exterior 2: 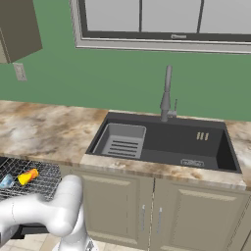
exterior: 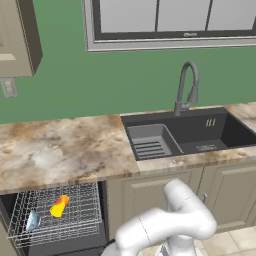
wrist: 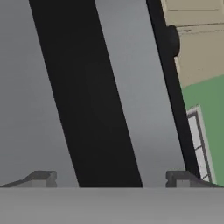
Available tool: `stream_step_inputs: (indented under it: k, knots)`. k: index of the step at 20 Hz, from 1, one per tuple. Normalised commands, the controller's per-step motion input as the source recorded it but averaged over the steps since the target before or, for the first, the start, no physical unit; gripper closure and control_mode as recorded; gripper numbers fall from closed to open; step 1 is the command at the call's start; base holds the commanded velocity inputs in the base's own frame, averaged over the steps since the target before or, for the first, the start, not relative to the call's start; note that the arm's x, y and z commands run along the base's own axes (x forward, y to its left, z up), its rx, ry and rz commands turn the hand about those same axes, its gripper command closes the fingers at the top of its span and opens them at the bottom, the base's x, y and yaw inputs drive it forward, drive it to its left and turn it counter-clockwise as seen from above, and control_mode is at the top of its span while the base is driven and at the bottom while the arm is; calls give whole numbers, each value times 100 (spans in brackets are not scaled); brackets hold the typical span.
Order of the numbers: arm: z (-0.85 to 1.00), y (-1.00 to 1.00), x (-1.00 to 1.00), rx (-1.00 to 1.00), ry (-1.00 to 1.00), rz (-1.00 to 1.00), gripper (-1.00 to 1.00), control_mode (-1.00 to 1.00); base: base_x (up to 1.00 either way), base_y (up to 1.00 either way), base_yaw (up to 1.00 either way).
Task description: Pick up the cup and bowl from the counter, place them in the dishwasher, and close the dishwasher door.
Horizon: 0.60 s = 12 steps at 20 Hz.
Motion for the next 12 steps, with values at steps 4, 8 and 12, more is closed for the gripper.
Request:
stream_step_inputs:
  k: [4,8,12]
  knots:
    - [-2,0,54,24,0,0,-100,-100,0,0,0]
    - [0,0,67,9,0,0,-100,-100,0,0,0]
    - [9,-10,75,0,0,0,-100,-100,0,0,0]
